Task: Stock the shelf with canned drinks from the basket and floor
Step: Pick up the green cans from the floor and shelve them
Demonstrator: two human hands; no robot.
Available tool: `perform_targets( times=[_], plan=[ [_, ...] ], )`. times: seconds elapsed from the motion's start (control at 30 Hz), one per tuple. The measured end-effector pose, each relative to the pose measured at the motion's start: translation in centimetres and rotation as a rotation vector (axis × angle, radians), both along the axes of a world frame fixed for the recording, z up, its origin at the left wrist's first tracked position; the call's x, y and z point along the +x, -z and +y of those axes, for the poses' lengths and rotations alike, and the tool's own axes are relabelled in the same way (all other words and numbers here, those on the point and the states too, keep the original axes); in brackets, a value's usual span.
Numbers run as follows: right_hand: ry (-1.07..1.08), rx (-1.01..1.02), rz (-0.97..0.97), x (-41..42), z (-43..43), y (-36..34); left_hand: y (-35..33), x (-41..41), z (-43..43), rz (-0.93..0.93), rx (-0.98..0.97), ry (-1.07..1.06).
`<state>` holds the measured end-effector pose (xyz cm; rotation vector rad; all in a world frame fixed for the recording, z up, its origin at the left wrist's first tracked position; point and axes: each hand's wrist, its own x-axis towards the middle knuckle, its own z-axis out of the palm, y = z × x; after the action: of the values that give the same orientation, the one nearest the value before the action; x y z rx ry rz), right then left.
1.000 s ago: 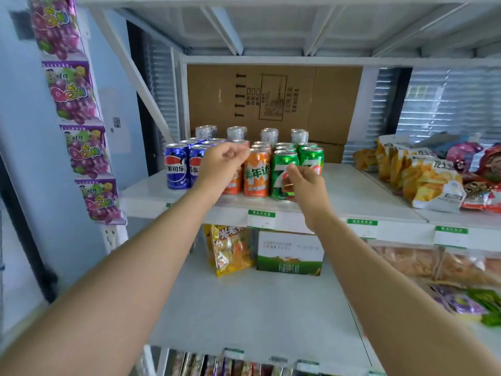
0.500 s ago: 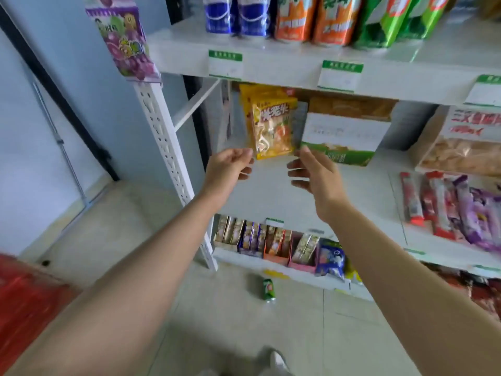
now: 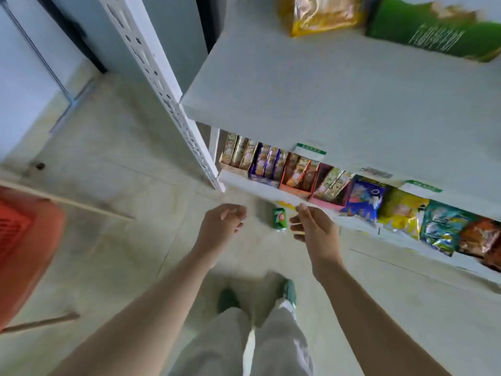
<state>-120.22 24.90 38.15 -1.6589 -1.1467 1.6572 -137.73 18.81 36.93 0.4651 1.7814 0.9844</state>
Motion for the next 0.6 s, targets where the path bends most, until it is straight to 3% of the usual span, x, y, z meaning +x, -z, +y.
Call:
perform_targets(
  times=[0.37,0.6],
  plan=[
    [-0.103,-0.143,-0.231,1.7,2.4,27.6,26.7,3.0,1.4,-0.158,-0.136,-0.206],
    [-0.211,-0.091,-0.326,0.7,5.7,45.5,44.1,3.0,2.9,-0.130,-0.197,-0.159]
  ],
)
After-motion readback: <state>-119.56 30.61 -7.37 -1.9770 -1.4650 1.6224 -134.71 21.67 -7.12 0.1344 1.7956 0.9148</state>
